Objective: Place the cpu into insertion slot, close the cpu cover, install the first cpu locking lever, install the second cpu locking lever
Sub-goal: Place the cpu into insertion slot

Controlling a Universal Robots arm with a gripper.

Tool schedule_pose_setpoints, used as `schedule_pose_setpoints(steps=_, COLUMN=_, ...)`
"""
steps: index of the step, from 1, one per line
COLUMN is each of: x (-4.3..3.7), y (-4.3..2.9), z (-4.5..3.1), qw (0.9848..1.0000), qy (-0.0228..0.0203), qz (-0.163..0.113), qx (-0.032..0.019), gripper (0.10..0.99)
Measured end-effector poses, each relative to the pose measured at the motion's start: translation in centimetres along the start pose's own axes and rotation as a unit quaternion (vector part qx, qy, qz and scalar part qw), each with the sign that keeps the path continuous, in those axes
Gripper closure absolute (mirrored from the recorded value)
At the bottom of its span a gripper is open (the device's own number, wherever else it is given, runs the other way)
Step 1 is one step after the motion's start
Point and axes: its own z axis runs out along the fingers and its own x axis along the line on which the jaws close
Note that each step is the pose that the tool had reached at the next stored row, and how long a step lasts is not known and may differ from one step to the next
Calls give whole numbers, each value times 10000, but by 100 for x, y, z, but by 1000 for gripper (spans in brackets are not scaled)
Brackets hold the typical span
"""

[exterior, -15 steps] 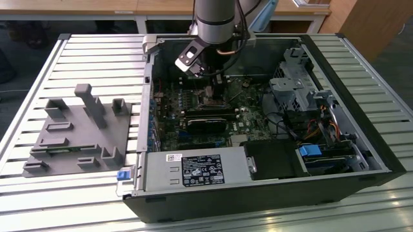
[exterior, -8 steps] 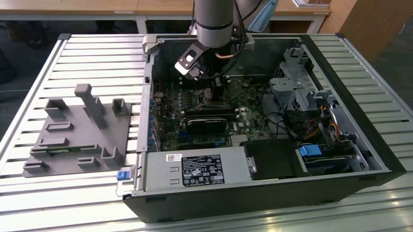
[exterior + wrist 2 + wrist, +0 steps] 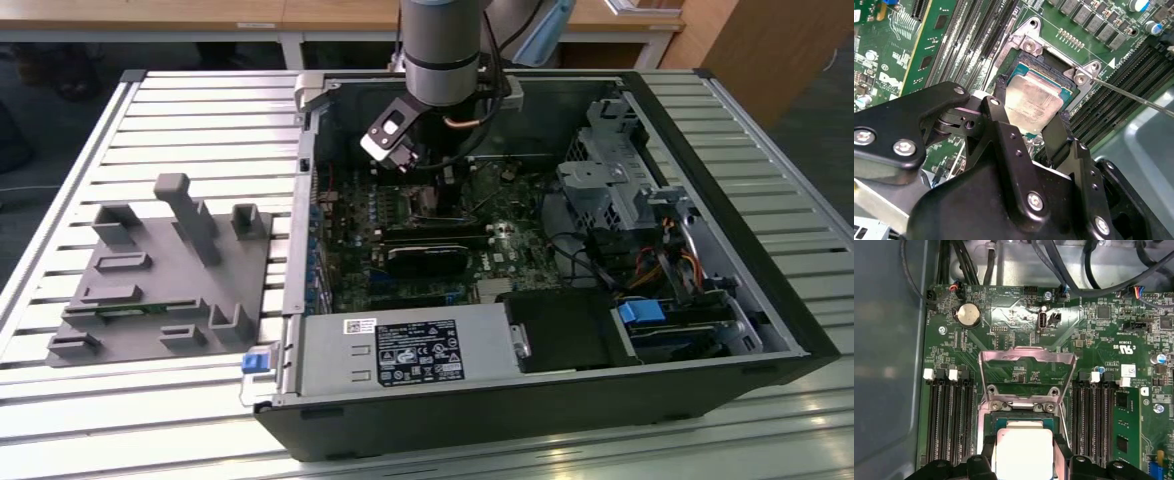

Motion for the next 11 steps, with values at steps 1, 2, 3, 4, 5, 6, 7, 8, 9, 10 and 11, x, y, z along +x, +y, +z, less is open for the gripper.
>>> schedule_pose_setpoints(steps=1, x=0, y=-1, z=9, qw=10000, qy=0, qz=0, qx=0, gripper=549)
schedule_pose_setpoints(steps=2, x=0, y=-3, z=15, qw=10000, qy=-1, qz=1, qx=0, gripper=549)
schedule_pose_setpoints(steps=3, x=0, y=-6, z=20, qw=10000, qy=0, qz=1, qx=0, gripper=549)
schedule_pose_setpoints(steps=4, x=0, y=-8, z=24, qw=10000, qy=-1, qz=1, qx=0, gripper=549)
schedule_pose_setpoints(steps=5, x=0, y=-10, z=29, qw=10000, qy=-1, qz=2, qx=0, gripper=549)
schedule_pose_setpoints(steps=6, x=1, y=-12, z=33, qw=10000, qy=-2, qz=6, qx=0, gripper=549)
schedule_pose_setpoints(steps=7, x=2, y=-14, z=37, qw=10000, qy=-3, qz=19, qx=0, gripper=549)
schedule_pose_setpoints(steps=8, x=2, y=-16, z=41, qw=10000, qy=-4, qz=33, qx=0, gripper=549)
schedule_pose_setpoints(steps=9, x=4, y=-18, z=45, qw=10000, qy=-6, qz=49, qx=0, gripper=549)
schedule_pose_setpoints(steps=10, x=5, y=-19, z=50, qw=10000, qy=-7, qz=63, qx=-1, gripper=549)
schedule_pose_setpoints(steps=11, x=6, y=-19, z=54, qw=10000, qy=-7, qz=73, qx=-1, gripper=549)
